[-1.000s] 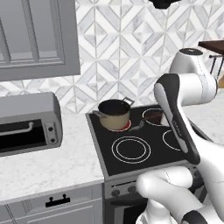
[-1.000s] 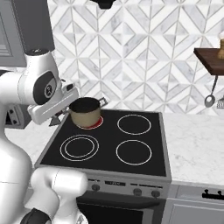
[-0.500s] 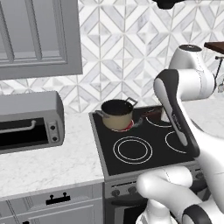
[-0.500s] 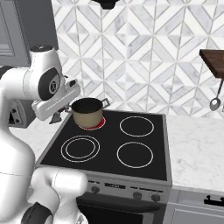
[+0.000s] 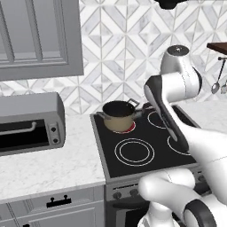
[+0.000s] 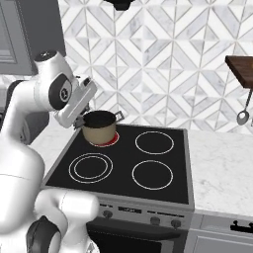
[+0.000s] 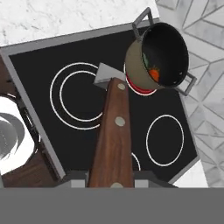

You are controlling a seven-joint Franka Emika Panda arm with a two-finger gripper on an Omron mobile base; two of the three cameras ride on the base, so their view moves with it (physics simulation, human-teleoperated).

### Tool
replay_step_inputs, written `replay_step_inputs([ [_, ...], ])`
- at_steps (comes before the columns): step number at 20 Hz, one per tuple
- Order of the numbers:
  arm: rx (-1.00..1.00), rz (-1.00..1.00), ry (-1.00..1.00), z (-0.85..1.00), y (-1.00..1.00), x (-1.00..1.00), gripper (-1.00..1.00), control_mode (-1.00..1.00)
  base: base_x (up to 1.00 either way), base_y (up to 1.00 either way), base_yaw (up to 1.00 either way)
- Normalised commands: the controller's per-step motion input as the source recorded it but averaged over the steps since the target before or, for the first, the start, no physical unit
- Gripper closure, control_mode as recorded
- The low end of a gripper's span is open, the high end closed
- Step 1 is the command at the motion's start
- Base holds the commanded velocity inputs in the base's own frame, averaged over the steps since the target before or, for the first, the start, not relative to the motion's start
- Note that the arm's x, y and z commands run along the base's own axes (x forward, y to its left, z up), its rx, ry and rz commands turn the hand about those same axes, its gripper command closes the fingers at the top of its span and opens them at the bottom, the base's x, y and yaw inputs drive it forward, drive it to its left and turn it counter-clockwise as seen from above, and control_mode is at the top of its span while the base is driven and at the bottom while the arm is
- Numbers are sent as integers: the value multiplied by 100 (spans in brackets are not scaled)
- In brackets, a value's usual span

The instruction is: Put the broccoli and tomato in the pot. Retrieve the spatula and lightly stir the vegetables in the pot.

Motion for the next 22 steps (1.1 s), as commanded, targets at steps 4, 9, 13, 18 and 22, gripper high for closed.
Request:
replay_step_inputs([
  [4, -15, 11, 0, 1, -4, 100, 100, -100, 0, 0, 0],
  [9, -7, 17, 0, -2, 0, 100, 100, -100, 0, 0, 0],
  [13, -3, 24, 0, -20, 0, 100, 100, -100, 0, 0, 0],
  [18, -17, 21, 0, -55, 0, 93, 100, -100, 0, 0, 0],
  [22, -20, 22, 0, -33, 0, 74, 100, -100, 0, 0, 0],
])
